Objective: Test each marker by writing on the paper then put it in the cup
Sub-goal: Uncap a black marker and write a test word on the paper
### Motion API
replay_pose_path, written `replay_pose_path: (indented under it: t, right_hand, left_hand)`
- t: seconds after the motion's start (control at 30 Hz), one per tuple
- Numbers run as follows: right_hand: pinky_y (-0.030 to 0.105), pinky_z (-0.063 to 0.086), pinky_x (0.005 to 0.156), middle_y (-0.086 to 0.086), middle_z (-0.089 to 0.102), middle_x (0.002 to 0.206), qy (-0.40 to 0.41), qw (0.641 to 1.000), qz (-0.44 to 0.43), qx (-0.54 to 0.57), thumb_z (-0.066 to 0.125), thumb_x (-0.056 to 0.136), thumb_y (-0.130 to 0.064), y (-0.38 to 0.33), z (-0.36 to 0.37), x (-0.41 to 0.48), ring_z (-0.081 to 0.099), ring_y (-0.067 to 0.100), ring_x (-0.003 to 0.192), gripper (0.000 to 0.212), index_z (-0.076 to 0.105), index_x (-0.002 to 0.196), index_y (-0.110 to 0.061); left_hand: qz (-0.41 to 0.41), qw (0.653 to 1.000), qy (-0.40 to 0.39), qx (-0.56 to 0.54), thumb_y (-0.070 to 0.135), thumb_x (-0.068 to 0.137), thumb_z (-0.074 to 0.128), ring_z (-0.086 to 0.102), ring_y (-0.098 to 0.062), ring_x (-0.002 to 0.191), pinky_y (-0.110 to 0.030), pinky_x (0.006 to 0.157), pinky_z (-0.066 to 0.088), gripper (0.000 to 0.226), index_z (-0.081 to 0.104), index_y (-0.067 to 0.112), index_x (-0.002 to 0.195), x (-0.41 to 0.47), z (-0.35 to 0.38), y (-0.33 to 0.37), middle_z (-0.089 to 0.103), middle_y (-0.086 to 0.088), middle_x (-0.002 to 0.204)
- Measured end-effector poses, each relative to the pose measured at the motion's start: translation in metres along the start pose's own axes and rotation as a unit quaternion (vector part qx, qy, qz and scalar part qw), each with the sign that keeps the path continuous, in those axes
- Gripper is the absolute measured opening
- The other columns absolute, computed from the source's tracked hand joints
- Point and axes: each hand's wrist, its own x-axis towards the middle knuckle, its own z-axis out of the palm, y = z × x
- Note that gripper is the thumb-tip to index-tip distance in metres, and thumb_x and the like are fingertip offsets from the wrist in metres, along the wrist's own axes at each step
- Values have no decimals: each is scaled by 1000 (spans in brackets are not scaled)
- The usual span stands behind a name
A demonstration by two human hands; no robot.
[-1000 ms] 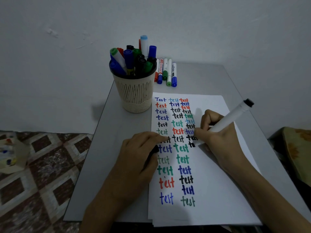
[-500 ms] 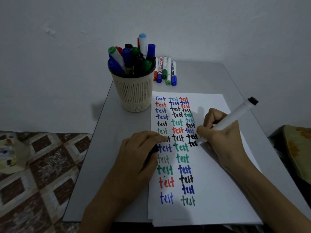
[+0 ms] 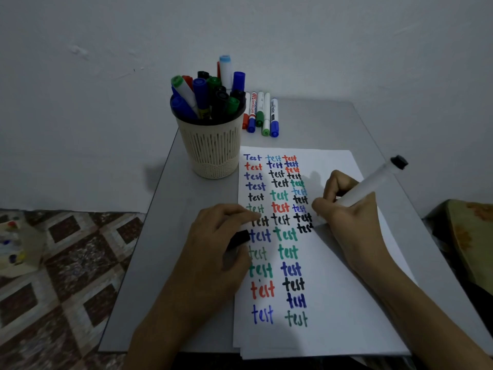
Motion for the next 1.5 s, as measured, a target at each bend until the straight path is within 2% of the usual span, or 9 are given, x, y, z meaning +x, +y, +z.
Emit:
replay_pose_path:
  t: [0.1, 0.2, 0.33, 0.5, 0.6, 0.8, 1.07, 1.3, 1.5]
  right_hand:
    - [14, 37, 41, 10, 38, 51, -16, 1000, 14, 17, 58, 62, 5, -2, -1, 1, 39, 5, 41, 23, 36, 57, 1]
    - [13, 39, 40, 12, 42, 50, 9, 996, 25, 89, 65, 72, 13, -4, -3, 2, 40, 7, 38, 31, 40, 59, 0]
    - [16, 34, 38, 4, 53, 58, 42, 971, 61, 229, 72, 72, -9, -13, -11, 5, 38, 9, 40, 32, 41, 65, -11]
    - [24, 57, 57, 14, 69, 87, -104, 919, 92, 368, 60, 82, 2, -16, -11, 4, 69, 24, 77, 8, 67, 83, -4]
    - [26, 57, 50, 21, 67, 80, -174, 912, 100, 356, 60, 71, 2, -18, -10, 2, 68, 27, 68, 15, 68, 84, 0]
    - [22, 48, 42, 15, 59, 63, -176, 930, 40, 319, 63, 66, 2, -16, -9, 4, 60, 22, 44, 12, 58, 66, -8]
    - [26, 49, 43, 18, 64, 71, -211, 936, 36, 281, 68, 64, 4, -12, -8, 2, 61, 27, 47, 14, 60, 67, -7]
    - [32, 56, 56, 20, 68, 84, -259, 921, 30, 289, 79, 67, -1, -15, -4, -1, 68, 34, 62, 15, 65, 74, -6]
    - [36, 57, 58, 22, 67, 84, -252, 930, 23, 268, 76, 68, 1, -15, 2, -5, 68, 39, 64, 14, 64, 72, -4]
  left_hand:
    - [-20, 1000, 11, 4, 35, 75, 47, 47, -6, 106, -6, 89, 35, 40, 60, 26, 112, -1, 0, 3, 48, 12, 106]
    - [-15, 1000, 17, 9, 33, 74, 46, 51, -7, 97, -17, 84, 44, 34, 61, 27, 104, 0, 0, 3, 53, 13, 99]
    - [-18, 998, 36, -51, 23, 81, 49, 59, -6, 96, -20, 80, 50, 27, 62, 25, 105, 1, -3, 4, 58, 14, 99]
    - [0, 992, 61, -109, 26, 88, 55, 58, 0, 104, -13, 82, 48, 23, 61, 18, 108, 1, -7, 10, 61, 13, 106]
    - [11, 992, 82, -98, 28, 90, 55, 57, 3, 104, -8, 82, 44, 22, 61, 18, 109, 2, -10, 13, 62, 14, 108]
    - [15, 988, 99, -117, 14, 89, 57, 61, -4, 103, -15, 85, 47, 22, 62, 16, 110, 4, -11, 15, 65, 8, 106]
    - [22, 983, 85, -162, 21, 89, 54, 64, -6, 99, -17, 81, 50, 21, 64, 15, 107, 3, -11, 17, 66, 11, 102]
    - [-71, 946, 97, -302, 20, 78, 73, 71, -12, 83, -19, 73, 54, 20, 70, 15, 98, 0, -10, 21, 74, 6, 92]
    - [-101, 934, 99, -329, 15, 76, 63, 72, -15, 69, -18, 65, 55, 19, 70, 12, 93, 2, -9, 18, 74, 1, 81]
